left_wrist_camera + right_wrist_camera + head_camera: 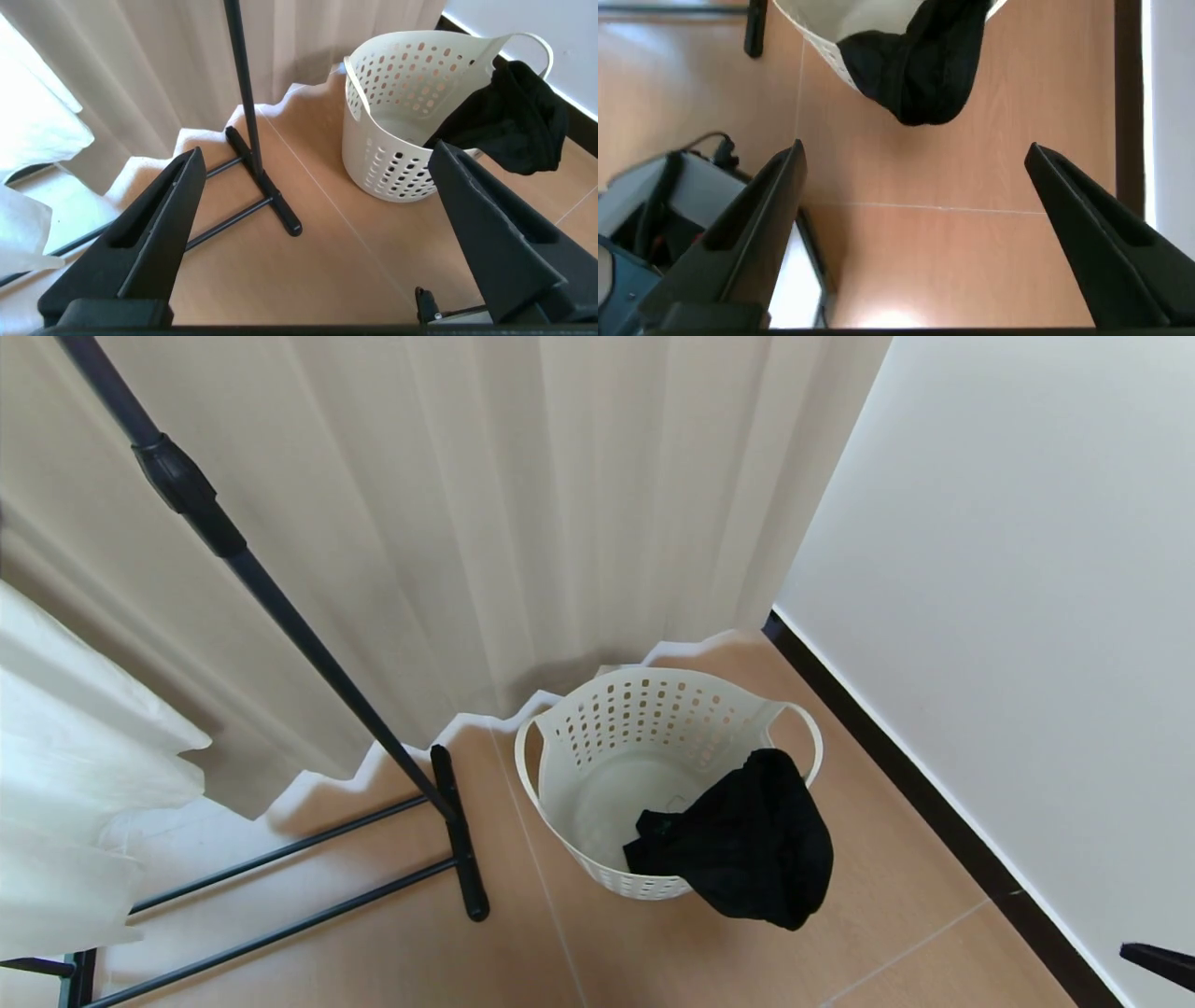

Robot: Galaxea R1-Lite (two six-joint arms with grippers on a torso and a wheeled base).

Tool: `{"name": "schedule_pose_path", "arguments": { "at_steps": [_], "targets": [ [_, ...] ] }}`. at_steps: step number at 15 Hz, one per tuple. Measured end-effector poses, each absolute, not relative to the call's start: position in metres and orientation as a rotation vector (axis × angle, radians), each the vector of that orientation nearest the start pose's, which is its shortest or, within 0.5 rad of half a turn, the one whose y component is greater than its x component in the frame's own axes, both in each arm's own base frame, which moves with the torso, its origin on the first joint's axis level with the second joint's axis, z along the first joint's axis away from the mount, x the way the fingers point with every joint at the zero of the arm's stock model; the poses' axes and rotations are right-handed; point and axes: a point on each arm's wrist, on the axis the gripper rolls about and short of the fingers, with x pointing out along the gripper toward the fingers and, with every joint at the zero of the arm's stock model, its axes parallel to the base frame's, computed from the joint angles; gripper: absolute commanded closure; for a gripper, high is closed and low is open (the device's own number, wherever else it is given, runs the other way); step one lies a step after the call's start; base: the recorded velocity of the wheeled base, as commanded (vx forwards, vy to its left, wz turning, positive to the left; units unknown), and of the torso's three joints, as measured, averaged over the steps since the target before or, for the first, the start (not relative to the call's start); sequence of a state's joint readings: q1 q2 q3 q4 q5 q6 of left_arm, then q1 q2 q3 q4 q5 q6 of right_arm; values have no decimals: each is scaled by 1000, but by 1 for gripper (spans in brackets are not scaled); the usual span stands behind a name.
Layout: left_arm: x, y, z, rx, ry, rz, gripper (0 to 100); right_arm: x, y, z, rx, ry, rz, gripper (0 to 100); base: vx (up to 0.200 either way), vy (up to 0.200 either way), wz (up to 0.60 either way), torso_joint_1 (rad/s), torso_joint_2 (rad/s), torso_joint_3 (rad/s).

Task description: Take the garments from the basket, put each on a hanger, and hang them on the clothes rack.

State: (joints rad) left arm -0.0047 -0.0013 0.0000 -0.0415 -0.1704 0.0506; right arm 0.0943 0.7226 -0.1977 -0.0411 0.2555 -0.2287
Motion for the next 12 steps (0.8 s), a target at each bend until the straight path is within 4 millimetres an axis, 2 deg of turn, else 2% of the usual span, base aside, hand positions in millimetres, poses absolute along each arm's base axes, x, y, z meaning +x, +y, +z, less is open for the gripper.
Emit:
{"name": "schedule_pose_path", "arguments": {
  "at_steps": [4, 8, 12],
  "targets": [
    [-23, -4, 80, 54, -47, -174, 0, 130, 21, 158, -555, 498, 543, 0, 0, 0, 0, 0, 0, 0],
    [-23, -4, 80, 56, -47, -173, 0, 211, 32, 177, -961, 408, 680, 0, 0, 0, 0, 0, 0, 0],
    [-23, -4, 80, 57, -48, -174, 0, 264, 42, 170, -1063, 501, 680, 0, 0, 0, 0, 0, 0, 0]
  ]
}}
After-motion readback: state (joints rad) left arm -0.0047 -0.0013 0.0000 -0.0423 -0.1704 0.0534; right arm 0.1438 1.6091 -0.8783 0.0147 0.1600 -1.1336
